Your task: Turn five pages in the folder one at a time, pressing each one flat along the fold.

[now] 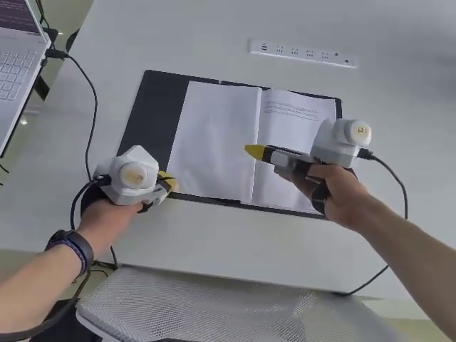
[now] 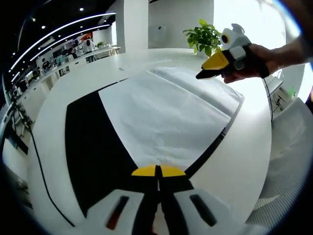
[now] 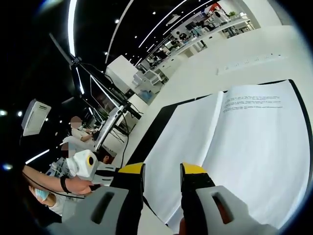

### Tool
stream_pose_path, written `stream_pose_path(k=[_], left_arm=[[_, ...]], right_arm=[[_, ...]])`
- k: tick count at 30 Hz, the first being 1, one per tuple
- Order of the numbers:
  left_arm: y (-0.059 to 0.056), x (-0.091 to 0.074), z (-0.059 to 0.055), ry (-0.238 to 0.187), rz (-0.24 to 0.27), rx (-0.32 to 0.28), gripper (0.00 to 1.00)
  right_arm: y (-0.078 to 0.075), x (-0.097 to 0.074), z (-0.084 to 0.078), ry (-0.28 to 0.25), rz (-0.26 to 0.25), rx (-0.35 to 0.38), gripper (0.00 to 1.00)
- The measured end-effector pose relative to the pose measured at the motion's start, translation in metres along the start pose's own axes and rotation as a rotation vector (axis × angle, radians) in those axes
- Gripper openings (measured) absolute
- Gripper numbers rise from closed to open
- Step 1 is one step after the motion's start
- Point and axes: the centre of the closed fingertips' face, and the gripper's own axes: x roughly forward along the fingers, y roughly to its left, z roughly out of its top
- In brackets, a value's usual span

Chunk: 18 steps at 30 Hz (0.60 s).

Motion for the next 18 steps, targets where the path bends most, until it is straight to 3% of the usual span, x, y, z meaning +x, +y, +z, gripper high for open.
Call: stream_pose_path(k=[7,18], left_arm=[[0.001,-0.001,0.000,-0.011,0.000,-0.025,0.00],[0.001,-0.002,0.000,0.000,0.002,-0.013,0.00]], right_arm=[[-0.007,0.006,0.009,0.012,0.002,-0.006,0.26],[-0.031,0.030,0.030,0.035,-0.007,-0.012,0.21]])
